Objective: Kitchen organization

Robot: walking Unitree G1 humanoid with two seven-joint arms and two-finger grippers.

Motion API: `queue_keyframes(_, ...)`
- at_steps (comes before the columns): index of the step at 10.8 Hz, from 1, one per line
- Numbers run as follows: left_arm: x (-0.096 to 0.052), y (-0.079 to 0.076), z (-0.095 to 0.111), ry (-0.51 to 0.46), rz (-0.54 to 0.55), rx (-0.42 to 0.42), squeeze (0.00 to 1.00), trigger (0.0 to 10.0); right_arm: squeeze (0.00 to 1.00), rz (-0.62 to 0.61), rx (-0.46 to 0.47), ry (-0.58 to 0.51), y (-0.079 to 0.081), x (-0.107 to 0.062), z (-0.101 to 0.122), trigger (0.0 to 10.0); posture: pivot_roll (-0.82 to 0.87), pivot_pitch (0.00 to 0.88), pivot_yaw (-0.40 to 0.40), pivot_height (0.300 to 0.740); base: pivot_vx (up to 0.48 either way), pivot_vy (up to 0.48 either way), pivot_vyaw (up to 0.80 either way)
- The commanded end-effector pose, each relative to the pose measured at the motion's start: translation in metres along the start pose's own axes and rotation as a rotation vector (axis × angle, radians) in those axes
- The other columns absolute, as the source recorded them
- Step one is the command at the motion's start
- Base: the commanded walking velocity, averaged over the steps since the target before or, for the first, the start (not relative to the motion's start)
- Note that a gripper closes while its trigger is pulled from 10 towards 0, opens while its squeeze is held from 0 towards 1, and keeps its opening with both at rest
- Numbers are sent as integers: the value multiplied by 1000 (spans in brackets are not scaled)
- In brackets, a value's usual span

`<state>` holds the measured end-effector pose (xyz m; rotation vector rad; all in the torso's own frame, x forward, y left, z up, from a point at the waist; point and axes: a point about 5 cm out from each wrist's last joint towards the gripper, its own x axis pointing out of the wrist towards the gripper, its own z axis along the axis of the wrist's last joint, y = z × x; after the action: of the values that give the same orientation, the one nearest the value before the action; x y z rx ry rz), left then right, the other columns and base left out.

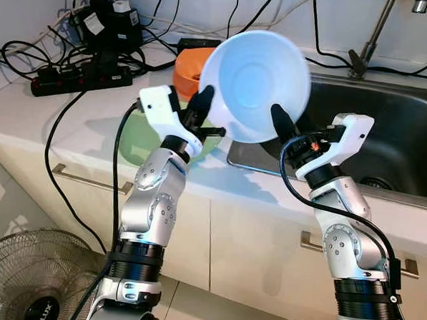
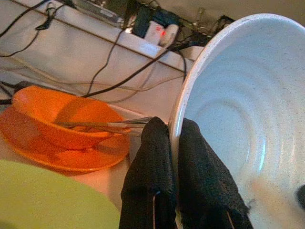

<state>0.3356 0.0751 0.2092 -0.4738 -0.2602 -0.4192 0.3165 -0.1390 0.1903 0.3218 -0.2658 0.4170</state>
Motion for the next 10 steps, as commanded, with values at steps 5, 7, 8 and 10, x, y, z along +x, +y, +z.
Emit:
queue_keyframes(5, -1, -7, 1, 1, -51, 9, 0, 10000, 0, -20, 8, -39, -1, 2, 5, 0, 40, 0, 87, 740, 0, 0, 0)
queue_keyframes(7, -2, -8, -1, 11, -59, 24, 0, 10000, 0, -27, 13, -42, -2, 2, 6, 0, 40, 0, 88, 740, 0, 0, 0)
queue_keyframes(8, -2, -8, -2, 17, -62, 27, 0, 10000, 0, -27, 14, -43, -2, 2, 6, 0, 37, 0, 89, 740, 0, 0, 0)
queue_keyframes(10, -2, -10, -6, 40, -73, 58, 1000, 10000, 0, -23, 14, -40, -2, 2, 5, 0, 37, 0, 87, 740, 0, 0, 0)
